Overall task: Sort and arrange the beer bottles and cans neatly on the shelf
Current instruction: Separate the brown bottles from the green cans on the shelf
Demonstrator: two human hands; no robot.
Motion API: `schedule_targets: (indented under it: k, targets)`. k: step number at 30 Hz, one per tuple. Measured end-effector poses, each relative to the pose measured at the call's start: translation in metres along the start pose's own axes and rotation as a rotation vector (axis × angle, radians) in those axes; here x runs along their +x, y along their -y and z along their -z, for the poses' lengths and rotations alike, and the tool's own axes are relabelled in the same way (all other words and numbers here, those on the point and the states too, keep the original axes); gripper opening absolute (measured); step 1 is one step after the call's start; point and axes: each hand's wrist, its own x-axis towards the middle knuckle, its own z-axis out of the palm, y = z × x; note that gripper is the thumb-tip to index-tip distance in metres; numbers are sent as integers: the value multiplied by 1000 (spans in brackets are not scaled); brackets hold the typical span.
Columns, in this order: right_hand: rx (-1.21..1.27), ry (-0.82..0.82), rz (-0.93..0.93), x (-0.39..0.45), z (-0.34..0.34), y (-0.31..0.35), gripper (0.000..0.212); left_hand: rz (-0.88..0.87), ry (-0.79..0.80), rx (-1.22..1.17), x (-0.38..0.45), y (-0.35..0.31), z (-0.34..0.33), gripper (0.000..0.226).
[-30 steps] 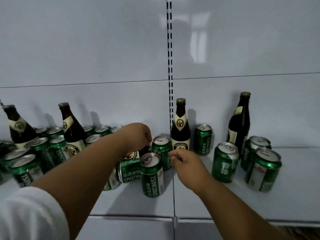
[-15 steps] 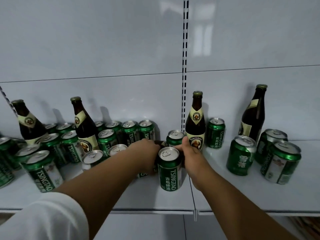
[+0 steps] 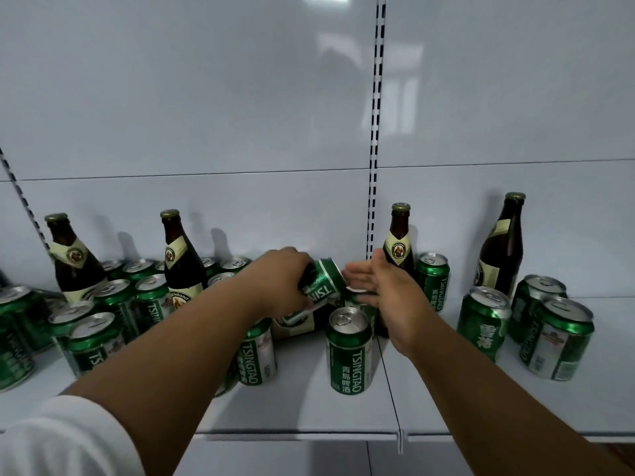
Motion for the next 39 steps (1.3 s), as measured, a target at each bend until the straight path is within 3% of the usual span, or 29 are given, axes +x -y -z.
schedule_targets:
  k: [5,9,12,17,21,26,32,35,39]
  targets:
    - [-51,-123,201,-7,1,11,19,43,-197,-411,-13,-17,10,55]
    - [-149,-233,447,-22,15,20,21,-3,-277,-700,-20,-57,2,57]
    - [-278,-326,515,-33,34,28,24,5,-304,-842,-20,-86,-8,60]
    - [-421,-347,459,-42,67,16,20,8,-292,-872,-18,-126,-36,55]
    - [-544,-360,398,-47,97,-9,17,21,-301,-678,-15,-152,-62,56]
    - [-669,-339,493,-46,118,-13,20,74,-296,-567,-2,-173,-72,54]
    - [-837,-181,259,-43,118,-20,15,222,-190,-592,0,-182,-103,39]
    - [-938,-107,273,-42,114,-27,14,289,-193,-614,-1,-188,-114,29]
    - [-989,-70,298,-37,112,-29,16,361,-197,-655,0,-195,-120,32]
